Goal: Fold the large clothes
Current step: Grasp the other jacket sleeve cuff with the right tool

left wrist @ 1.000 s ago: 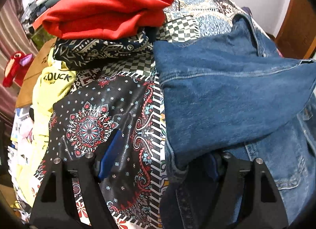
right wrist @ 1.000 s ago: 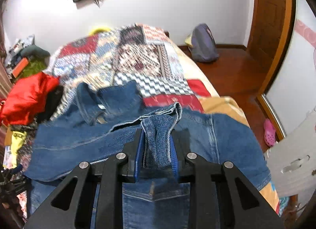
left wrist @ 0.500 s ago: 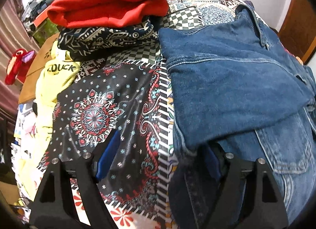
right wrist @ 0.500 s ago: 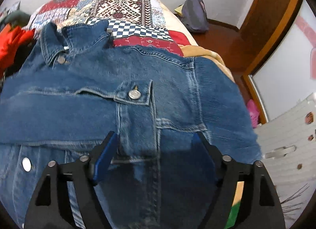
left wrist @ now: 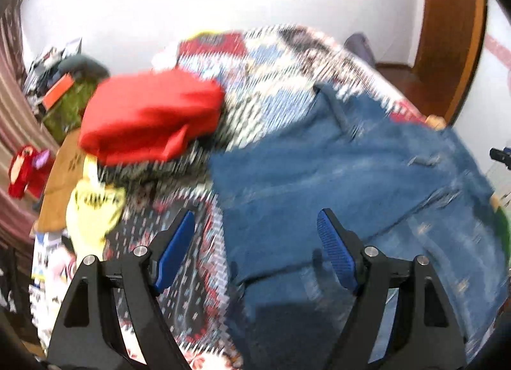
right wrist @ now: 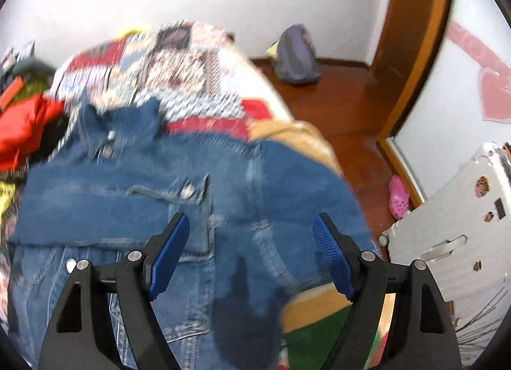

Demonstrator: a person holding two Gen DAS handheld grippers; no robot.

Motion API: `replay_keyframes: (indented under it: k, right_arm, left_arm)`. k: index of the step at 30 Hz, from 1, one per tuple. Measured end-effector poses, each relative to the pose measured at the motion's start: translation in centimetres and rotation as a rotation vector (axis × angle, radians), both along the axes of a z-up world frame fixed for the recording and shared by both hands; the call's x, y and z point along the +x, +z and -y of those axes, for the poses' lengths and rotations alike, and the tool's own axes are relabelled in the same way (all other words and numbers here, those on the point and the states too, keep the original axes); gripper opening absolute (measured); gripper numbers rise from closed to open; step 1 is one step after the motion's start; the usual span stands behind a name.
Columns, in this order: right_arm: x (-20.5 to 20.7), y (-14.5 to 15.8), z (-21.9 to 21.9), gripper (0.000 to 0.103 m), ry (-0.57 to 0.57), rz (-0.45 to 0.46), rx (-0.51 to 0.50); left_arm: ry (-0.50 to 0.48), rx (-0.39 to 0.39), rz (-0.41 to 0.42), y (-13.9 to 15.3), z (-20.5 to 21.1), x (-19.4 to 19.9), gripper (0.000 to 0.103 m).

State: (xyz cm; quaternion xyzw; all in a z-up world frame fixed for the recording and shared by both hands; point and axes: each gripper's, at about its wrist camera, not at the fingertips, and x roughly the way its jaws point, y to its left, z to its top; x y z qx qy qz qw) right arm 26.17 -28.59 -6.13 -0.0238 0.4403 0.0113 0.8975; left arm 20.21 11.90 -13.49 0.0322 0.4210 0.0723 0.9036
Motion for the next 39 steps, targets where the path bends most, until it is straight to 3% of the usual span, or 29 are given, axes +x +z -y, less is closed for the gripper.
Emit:
replay_keyframes:
  k: [3,8,14,17,21,26,29,31,34,36,39]
  right_arm:
    - [-0.2,0.0,2.9,0.083,-0.085,0.032,0.002]
    - [0.2,-2.5,8.2,0.083,-0.242,-0.026,0.096]
    - [1.0,-8.7,14.1,0.083,-0.400,-0.202,0.408]
    - [1.9,-12.4,15.7,0.083,-0.456,-0.293,0.510]
    - [3.1,-15.2,16.4,0.085,-0.528,-0.308,0.538]
    - [4.7,-16.6,18.2,0.085,-0.634,-0.299,0.589]
    - [5.7,-16.5,19.3,0.076,-0.699,-0.302,0.586]
    - [6.1,-16.1,19.2,0.041,-0.717,-0.291,0.563]
    - [6.2,-14.2,18.0,0.019,-0.689,-0.251,0.470]
    - [5.8,-12.2,17.1,0.012,-0.666,-0.200,0.418]
    - [5.3,-8.6,15.7,0.011,-0.634,-0.114,0.362]
  left_arm:
    - [-0.028,-0.004,0.056,1.7,1.5,1.7,0.080]
    - [-0.045,-0.041,0.094,2.1,4.1,4.3,0.081]
    - [-0.107,-0.045,0.037,-0.4,7.1,6.4,0.081]
    - [-0.118,-0.057,-0.008,-2.0,8.0,7.0,0.081]
    - [-0.116,-0.065,-0.032,-3.0,8.1,7.3,0.081]
    - [-0.102,-0.071,-0.058,-3.8,7.7,7.6,0.081]
    - [-0.092,-0.060,-0.058,-4.0,7.4,7.5,0.081]
    - [-0.087,-0.054,-0.056,-4.0,7.2,7.3,0.081]
    - [-0.078,-0.043,-0.056,-4.1,6.8,7.0,0.081]
    - [-0.072,-0.028,-0.050,-4.0,6.5,6.7,0.081]
    - [-0.064,-0.014,-0.038,-3.6,6.0,6.2,0.081]
